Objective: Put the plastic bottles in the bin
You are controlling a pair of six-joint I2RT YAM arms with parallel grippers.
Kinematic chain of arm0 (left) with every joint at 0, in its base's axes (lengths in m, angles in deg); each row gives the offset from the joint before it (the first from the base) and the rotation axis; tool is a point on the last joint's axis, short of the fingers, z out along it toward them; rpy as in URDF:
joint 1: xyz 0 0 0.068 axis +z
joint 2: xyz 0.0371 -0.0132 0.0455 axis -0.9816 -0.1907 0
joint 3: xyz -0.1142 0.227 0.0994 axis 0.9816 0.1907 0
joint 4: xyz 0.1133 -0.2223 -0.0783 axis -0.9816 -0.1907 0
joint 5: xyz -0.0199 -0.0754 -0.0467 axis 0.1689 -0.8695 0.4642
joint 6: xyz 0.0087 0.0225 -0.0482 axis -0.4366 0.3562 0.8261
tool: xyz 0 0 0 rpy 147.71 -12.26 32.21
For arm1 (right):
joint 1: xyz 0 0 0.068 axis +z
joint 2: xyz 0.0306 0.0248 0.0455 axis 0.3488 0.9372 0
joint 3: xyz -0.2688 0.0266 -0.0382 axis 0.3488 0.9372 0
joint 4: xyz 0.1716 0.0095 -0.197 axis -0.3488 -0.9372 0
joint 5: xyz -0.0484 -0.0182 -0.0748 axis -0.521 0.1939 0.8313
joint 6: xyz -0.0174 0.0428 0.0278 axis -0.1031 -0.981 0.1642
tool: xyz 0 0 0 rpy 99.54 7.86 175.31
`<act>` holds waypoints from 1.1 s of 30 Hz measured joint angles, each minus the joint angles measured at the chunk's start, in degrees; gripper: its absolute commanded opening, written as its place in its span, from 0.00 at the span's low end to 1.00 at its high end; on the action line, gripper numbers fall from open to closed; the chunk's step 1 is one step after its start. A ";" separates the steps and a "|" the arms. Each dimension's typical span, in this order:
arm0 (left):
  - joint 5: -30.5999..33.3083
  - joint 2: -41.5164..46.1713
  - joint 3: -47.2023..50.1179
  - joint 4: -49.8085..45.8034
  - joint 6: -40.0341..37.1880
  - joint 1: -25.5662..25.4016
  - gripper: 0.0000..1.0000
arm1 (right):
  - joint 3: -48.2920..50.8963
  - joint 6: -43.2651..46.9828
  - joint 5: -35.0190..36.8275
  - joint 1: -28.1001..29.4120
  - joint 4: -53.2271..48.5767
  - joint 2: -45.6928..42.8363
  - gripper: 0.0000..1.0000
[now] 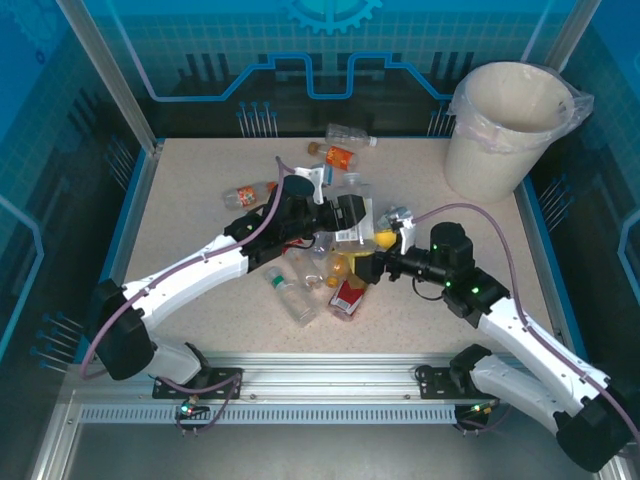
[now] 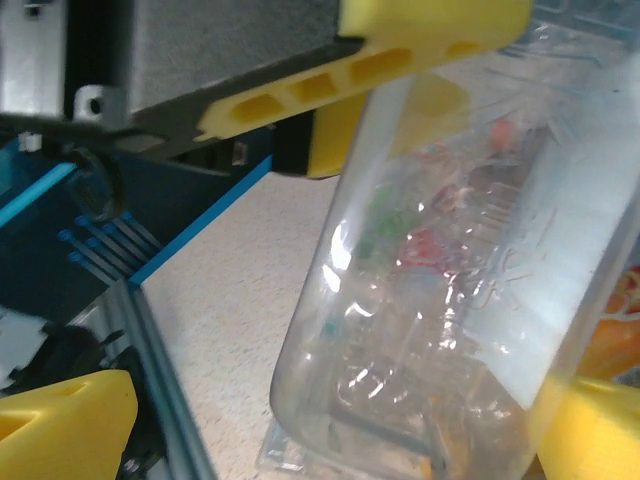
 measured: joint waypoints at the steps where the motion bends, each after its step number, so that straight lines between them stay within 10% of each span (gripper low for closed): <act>1: 0.13 -0.09 0.00 0.20 0.15 0.02 0.62 | 0.00 -0.04 2.29 0.90 1.11 0.72 0.99; 21: 0.66 -0.94 -0.02 3.30 1.46 0.00 0.67 | -3.23 -3.50 13.11 2.78 5.86 8.98 0.55; 33: -1.53 -1.14 -0.55 3.45 2.62 0.96 0.98 | -2.56 -3.63 9.42 -0.90 5.35 7.48 0.48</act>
